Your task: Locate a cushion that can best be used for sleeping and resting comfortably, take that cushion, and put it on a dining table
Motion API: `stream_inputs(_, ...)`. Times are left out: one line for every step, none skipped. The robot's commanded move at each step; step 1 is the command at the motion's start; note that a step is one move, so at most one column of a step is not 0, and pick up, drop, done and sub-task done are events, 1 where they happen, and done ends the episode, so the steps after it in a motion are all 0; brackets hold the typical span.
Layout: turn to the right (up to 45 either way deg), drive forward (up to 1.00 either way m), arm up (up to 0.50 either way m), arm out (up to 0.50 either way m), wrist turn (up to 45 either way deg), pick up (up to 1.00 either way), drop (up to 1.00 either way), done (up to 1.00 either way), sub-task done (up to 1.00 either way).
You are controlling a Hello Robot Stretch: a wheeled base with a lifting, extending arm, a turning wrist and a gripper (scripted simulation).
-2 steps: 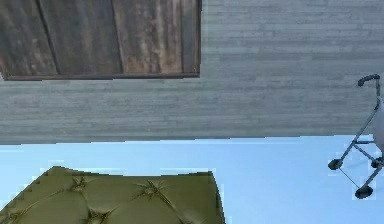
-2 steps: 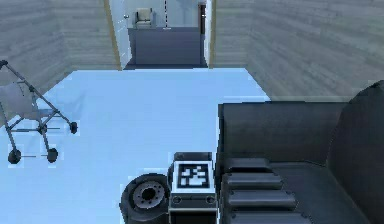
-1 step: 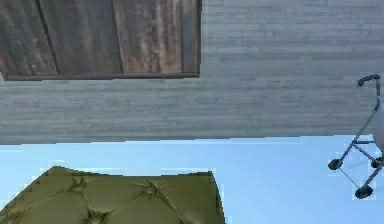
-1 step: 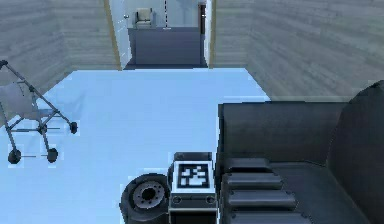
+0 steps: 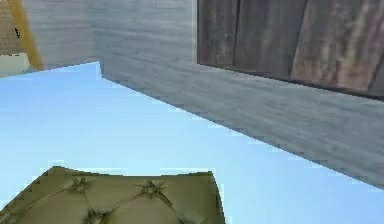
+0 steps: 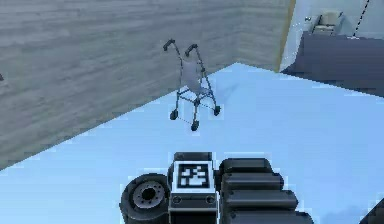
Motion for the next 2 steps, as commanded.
stream_inputs(45.0,0.0,0.0,0.0,0.0,0.0,0.0,0.0,0.0)
stream_inputs(-3.0,0.0,0.0,0.0,0.0,0.0,0.0,0.0,0.0)
